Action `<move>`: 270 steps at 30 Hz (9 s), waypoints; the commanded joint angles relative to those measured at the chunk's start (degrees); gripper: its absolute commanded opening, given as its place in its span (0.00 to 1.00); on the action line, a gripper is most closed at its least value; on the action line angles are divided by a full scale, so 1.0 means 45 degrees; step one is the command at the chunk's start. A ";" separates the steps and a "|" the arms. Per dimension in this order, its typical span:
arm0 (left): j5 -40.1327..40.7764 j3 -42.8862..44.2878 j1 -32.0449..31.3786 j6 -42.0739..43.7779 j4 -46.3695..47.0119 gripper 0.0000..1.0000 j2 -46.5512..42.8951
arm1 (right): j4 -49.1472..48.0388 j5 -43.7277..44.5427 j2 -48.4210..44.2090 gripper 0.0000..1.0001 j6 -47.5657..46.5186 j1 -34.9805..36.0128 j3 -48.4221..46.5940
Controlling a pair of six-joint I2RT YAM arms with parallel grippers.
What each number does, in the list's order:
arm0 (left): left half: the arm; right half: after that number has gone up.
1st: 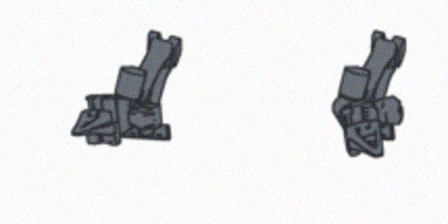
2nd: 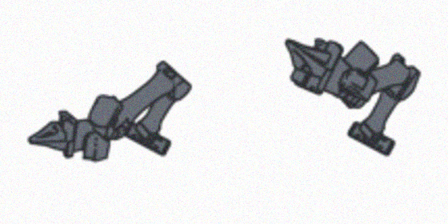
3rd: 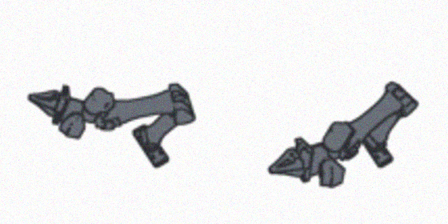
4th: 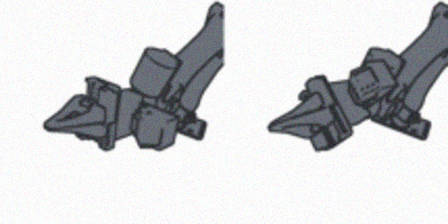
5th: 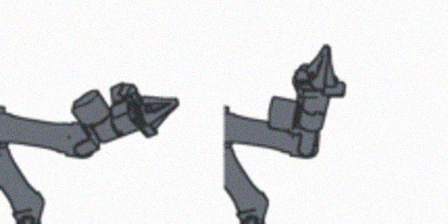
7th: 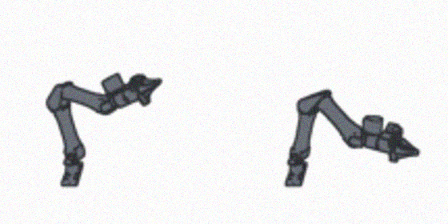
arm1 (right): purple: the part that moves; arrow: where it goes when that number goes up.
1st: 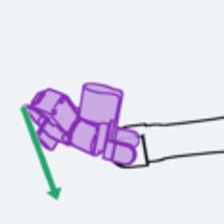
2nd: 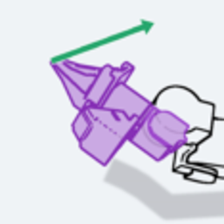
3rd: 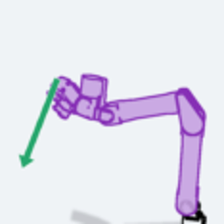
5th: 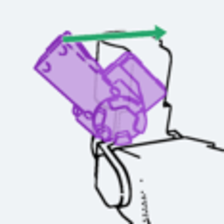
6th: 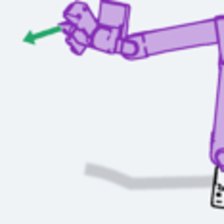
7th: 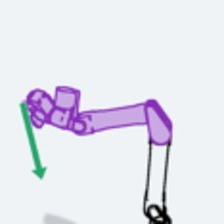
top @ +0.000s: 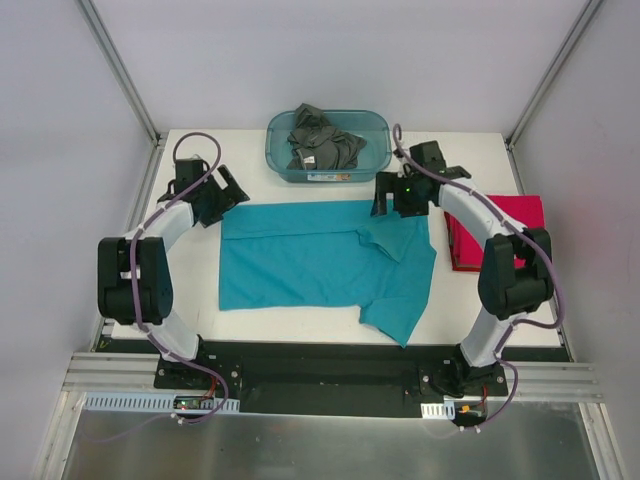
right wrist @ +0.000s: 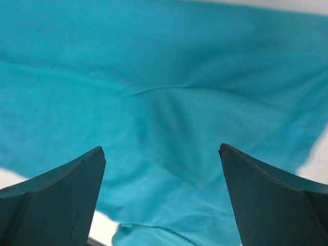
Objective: Fold and stack the t-shirts
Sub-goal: Fold the flattened tshirt in 1/3 of the way, then grap the side of the flattened tshirt closest away from the robot with both arms
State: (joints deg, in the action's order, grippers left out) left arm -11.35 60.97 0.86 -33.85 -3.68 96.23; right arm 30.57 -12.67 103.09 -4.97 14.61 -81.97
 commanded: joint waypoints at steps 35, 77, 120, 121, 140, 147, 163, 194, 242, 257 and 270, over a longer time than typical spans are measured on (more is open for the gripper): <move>0.1136 -0.6674 0.0160 0.0373 -0.0900 0.99 -0.5973 | 0.1546 0.4650 0.3008 0.65 -0.1356 0.4585 -0.1470; 0.1332 -0.6772 0.0160 0.0373 -0.0900 0.99 -0.6012 | 0.1860 0.4319 0.3693 0.30 -0.0926 0.4351 -0.1842; 0.1429 -0.6750 0.0160 -0.0484 -0.1857 0.99 -0.8234 | 0.1082 0.3712 -0.0071 0.96 0.0695 0.4312 -0.0556; 0.1468 -0.6965 0.0160 -0.0757 -0.1935 0.99 -0.8800 | 0.0730 0.3887 -0.0985 0.96 0.0753 0.4312 0.0240; 0.1955 -0.9702 0.0101 -0.3903 -0.6700 0.80 -1.3180 | -0.1441 0.6097 -0.6541 0.96 0.2824 0.4077 0.7084; 0.1877 -0.8884 -0.0153 -0.4529 -0.7967 0.66 -1.2673 | -0.1441 0.5921 -0.6249 0.96 0.2687 0.3726 0.7025; 0.4184 -0.8080 -0.2106 -0.6151 -0.9262 0.52 -1.1735 | -0.2183 0.4124 -0.5506 0.96 0.2570 0.2632 0.7240; 0.4788 -0.7847 -0.2106 -0.4218 -0.6076 0.00 -0.8962 | -0.2808 0.2054 -0.6891 0.96 0.1613 0.2592 0.8177; 0.6956 -0.8119 -0.1638 -0.3456 -0.5783 0.00 -1.1384 | 0.1371 0.4632 -0.5368 0.27 0.2238 1.2085 0.8978; 0.7563 -0.7984 -0.1520 -0.4198 -0.6447 0.00 -1.2517 | 0.3069 0.2737 -0.7654 0.00 0.1419 1.1482 0.7925; 0.7307 -0.5776 -0.1520 -0.4178 -0.5374 0.00 -0.9414 | 0.2701 0.4824 -0.7090 0.00 0.0226 0.7205 0.5523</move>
State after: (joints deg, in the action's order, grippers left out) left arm 21.06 31.35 -6.63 -52.66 -30.39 50.81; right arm 43.57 4.21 69.28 -1.72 50.35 -53.12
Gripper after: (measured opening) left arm 0.009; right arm 0.015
